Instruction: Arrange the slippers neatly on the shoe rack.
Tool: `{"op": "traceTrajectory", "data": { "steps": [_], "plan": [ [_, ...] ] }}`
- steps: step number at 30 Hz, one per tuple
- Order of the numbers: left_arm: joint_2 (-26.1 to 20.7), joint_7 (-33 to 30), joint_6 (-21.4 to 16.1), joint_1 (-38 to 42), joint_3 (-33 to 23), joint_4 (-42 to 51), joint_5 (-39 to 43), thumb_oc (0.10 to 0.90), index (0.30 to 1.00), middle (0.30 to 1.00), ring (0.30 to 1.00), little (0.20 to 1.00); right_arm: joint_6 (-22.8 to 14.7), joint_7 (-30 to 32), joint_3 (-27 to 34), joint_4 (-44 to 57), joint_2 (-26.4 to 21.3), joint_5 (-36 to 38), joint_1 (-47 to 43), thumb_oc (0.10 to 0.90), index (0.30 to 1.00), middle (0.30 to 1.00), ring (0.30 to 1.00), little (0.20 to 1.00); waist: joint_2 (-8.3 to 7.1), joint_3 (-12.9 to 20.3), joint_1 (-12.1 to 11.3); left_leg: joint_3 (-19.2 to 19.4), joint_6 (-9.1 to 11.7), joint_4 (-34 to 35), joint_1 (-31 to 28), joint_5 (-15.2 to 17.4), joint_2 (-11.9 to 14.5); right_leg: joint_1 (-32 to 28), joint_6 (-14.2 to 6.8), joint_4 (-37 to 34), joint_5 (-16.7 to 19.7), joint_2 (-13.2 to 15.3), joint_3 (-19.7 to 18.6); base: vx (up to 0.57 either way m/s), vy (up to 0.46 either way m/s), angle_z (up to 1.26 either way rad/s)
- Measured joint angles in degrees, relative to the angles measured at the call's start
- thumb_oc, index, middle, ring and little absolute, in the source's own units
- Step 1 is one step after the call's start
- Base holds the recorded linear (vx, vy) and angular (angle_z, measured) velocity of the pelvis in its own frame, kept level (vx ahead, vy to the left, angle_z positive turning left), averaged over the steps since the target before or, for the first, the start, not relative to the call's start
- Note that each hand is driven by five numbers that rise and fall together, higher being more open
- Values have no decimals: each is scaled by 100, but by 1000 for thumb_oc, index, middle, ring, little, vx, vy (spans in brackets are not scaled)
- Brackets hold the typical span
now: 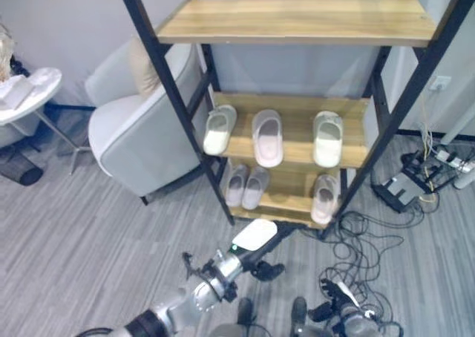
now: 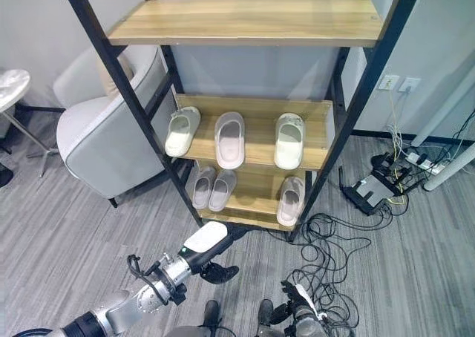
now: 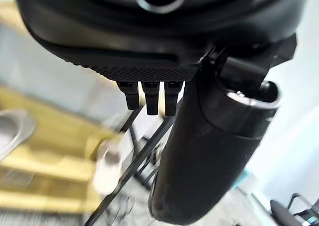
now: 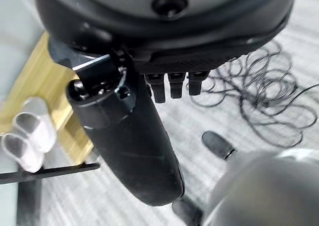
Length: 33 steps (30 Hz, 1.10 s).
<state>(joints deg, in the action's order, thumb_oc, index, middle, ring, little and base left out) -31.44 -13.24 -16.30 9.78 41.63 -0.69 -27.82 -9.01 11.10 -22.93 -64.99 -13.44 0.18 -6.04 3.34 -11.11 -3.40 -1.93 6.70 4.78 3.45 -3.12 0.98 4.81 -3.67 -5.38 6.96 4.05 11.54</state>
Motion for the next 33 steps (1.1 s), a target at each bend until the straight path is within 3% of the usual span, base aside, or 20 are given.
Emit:
{"op": "traceTrajectory", "data": {
  "steps": [4,7,9,13,19,22,27,33],
  "plan": [
    [-110,-535,-5,142,-654,1050,-90,800,900,900,900,900,-10,32,-3,-14,17,44,25,800,900,900,900,900,-64,-38,-13,0,-29,0,258,-104,-11,256,-9,1,70,10,3,-78,22,0],
    [-126,-912,44,592,-1182,1261,-256,800,900,900,900,900,-15,47,-58,0,19,51,-10,800,900,900,900,900,-131,-136,-11,-32,-20,-20,448,-160,-8,424,-45,2,118,1,11,-73,16,5],
    [-108,-1123,277,1132,-1295,1194,-456,800,900,900,900,900,-12,44,-119,175,-25,50,-40,800,900,900,900,900,-181,-249,-38,-81,-21,-21,557,-218,-19,506,0,2,203,3,18,-80,33,13],
    [352,-1439,706,2226,-1358,382,-396,800,900,900,900,900,-32,-16,-323,221,-17,51,-339,800,900,900,900,900,-216,-543,7,-86,-18,-24,823,-321,-21,773,-39,41,265,-5,11,-30,45,1],
    [584,-1652,1481,3053,-1547,-585,-75,800,900,900,900,900,-9,-69,-355,230,-5,50,-584,800,900,900,900,900,-201,-851,48,9,-139,-24,985,-559,-19,990,45,47,480,-14,-5,6,46,-12],
    [798,-1690,1619,3183,-1685,-806,285,800,900,900,900,900,30,-69,-418,225,-52,51,-655,800,900,900,900,900,-177,-930,84,21,-196,-25,986,-632,-19,996,87,49,511,-19,-14,21,43,-5],
    [1298,-1820,1912,4123,-1695,-1644,800,800,900,900,900,900,66,-74,-466,221,-78,51,-970,800,900,900,900,900,-168,-1107,200,44,-279,-26,998,-585,-73,1016,88,52,514,3,-13,30,64,0],
    [1259,-1886,2128,4868,-1587,-2208,961,800,900,900,900,900,64,-127,-587,222,-44,53,-1163,800,900,900,900,900,-169,-1108,382,189,-364,-25,1031,-527,-158,1100,85,52,516,82,-120,49,40,-9]
  ]
}}
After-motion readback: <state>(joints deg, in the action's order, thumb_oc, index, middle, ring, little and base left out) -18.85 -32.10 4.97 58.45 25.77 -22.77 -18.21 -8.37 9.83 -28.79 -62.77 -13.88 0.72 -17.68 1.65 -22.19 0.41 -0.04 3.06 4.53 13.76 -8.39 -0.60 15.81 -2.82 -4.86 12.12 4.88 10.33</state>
